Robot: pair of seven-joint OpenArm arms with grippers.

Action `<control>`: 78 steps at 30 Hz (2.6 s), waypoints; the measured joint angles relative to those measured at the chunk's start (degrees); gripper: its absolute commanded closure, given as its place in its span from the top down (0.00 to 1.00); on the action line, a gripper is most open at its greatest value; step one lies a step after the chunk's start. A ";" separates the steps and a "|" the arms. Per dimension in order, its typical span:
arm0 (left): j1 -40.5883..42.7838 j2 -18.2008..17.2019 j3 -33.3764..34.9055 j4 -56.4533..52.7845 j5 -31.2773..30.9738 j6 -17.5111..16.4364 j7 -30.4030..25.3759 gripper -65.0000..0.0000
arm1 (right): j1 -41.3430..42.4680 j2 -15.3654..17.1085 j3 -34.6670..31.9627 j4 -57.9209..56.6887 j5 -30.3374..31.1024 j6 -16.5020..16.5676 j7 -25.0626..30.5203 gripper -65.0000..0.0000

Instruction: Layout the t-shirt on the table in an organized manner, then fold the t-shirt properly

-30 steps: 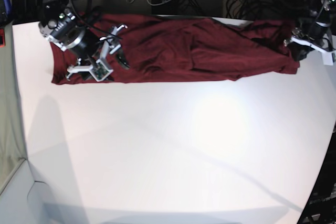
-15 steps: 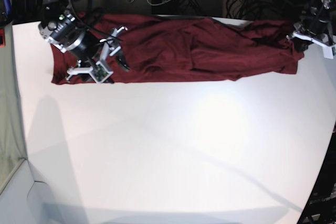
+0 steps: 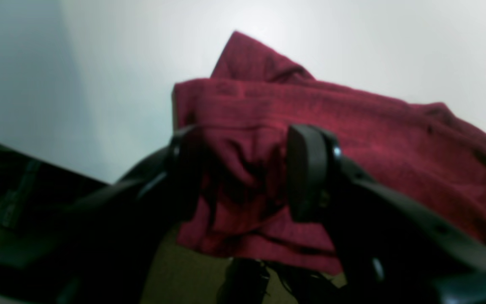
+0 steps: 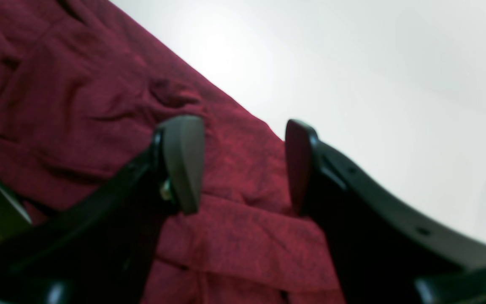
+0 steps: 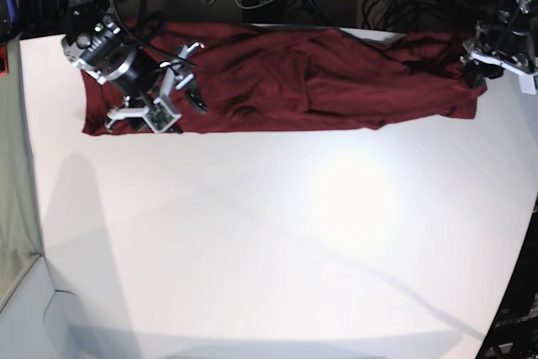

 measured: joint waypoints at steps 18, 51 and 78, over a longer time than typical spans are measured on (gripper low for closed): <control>1.09 -0.04 -0.04 -0.61 0.46 -0.04 0.00 0.65 | -0.02 0.00 -0.02 0.00 0.00 0.00 0.00 0.49; -2.82 0.04 0.13 -8.09 0.79 0.42 0.20 0.77 | 0.00 0.00 -0.13 -3.34 -0.09 0.00 0.26 0.49; -8.35 -2.38 5.22 -17.46 7.34 -0.57 -6.34 0.44 | 2.86 0.31 -0.11 -3.50 -0.13 0.00 0.04 0.49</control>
